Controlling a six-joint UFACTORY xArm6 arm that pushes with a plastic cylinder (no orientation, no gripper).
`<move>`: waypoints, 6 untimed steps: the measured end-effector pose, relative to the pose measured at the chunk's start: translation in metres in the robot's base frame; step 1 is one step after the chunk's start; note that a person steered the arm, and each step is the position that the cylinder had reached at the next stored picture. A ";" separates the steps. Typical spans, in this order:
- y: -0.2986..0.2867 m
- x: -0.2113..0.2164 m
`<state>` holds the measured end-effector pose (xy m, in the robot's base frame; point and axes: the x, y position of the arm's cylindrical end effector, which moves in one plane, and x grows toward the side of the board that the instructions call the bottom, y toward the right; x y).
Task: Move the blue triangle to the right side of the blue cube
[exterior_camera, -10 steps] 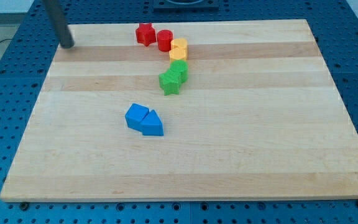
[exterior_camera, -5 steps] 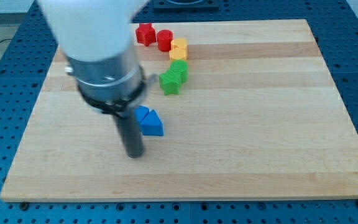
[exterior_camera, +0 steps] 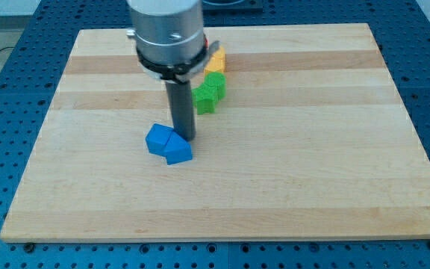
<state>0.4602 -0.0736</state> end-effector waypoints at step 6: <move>0.022 0.056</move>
<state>0.5166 -0.0513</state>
